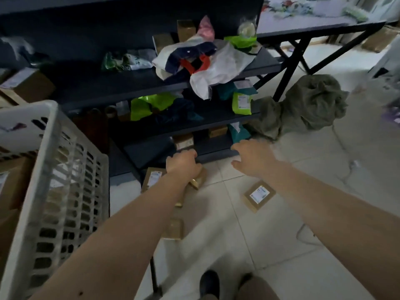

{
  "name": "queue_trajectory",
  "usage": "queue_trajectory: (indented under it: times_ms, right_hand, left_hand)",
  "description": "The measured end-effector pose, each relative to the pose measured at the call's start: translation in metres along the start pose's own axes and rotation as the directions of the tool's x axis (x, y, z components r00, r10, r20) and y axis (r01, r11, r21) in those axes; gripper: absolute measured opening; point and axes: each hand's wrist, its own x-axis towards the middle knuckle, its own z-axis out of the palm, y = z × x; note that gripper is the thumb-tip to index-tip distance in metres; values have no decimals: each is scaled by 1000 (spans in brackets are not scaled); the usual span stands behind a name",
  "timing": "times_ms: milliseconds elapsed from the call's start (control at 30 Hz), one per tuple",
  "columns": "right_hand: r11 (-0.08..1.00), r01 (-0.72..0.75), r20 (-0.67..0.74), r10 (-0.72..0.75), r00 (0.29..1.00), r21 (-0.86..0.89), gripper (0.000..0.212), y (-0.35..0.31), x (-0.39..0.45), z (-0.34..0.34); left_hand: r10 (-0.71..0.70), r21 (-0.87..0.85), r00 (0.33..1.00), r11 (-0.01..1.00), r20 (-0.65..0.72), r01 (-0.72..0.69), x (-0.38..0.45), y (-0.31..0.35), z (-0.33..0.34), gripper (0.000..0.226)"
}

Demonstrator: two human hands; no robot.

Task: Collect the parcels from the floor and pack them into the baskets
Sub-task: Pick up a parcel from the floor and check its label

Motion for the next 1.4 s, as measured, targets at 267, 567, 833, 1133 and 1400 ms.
queue_trajectory:
  times_ms: [267, 567, 833, 1133, 1400]
  right_hand:
    - [983, 165, 155, -177, 972, 85, 44, 31, 140, 125]
    - [974, 135, 243, -177, 954, 181, 34, 22, 321, 415]
    - [908, -1, 192, -87, 978, 418, 68, 30, 422, 615]
    - [749, -127, 154, 33, 987, 650, 88, 66, 378, 670]
    - [626, -279, 418, -82, 905, 728, 40, 89, 324, 721]
  left_hand:
    - [-285, -119, 957, 950, 48, 289, 105, -29, 113, 34]
    - [-485, -569, 855, 657, 183, 494, 291, -123, 363, 33]
    - [-607, -802, 739, 265, 294, 536, 427, -178, 532, 38]
    - [-488, -967, 866, 146, 113, 208, 391, -154, 580, 43]
    - [-331, -882, 886, 233, 324, 409, 361, -156, 644, 72]
